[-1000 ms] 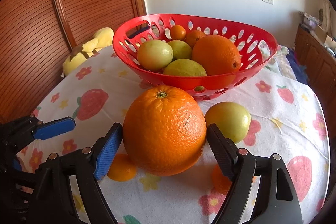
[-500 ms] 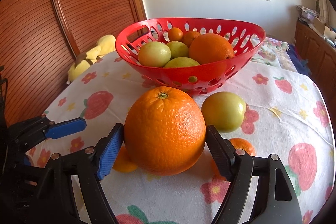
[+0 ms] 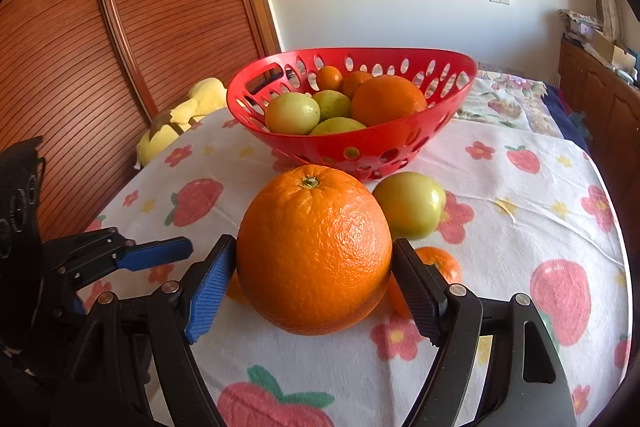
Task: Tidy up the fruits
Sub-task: 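Close the right tool around the large navel orange, then lift the large orange with the right tool while the left tool grasps a small orange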
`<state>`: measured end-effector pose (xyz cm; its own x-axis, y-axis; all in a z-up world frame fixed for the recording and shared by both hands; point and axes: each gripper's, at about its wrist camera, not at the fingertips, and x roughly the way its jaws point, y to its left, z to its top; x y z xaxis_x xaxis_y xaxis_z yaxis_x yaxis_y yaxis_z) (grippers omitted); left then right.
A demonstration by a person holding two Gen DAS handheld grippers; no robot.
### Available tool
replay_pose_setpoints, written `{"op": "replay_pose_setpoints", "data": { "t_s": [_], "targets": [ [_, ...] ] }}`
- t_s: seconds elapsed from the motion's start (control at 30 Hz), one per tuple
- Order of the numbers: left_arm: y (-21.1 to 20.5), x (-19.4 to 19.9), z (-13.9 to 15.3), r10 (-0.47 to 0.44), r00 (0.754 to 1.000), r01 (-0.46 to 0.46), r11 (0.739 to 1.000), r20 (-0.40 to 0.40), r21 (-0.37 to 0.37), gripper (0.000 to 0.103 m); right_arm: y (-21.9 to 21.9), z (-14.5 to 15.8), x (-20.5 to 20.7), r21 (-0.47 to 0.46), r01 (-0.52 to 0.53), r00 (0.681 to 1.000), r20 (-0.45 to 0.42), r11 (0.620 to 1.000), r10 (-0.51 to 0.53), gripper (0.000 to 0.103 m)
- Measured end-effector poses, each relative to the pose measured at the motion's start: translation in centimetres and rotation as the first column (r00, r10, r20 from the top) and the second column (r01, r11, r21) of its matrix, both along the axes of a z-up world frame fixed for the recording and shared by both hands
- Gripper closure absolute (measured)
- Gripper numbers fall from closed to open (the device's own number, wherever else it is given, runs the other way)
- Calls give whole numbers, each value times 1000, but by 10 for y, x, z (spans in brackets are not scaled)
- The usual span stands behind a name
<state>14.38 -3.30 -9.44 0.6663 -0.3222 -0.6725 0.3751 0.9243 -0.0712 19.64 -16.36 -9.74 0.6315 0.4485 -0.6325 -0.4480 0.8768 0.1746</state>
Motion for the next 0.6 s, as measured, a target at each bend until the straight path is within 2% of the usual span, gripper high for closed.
{"op": "replay_pose_setpoints", "data": {
  "t_s": [0.4,0.6],
  "targets": [
    [-21,16,-7,-8,997,11,999,-73,45,57,-19,10,-19,8,19,1000,13,1000,-19,23],
    [-23,16,-8,-10,997,15,998,-83,56,58,-26,10,-31,4,12,1000,14,1000,-12,23]
  ]
}}
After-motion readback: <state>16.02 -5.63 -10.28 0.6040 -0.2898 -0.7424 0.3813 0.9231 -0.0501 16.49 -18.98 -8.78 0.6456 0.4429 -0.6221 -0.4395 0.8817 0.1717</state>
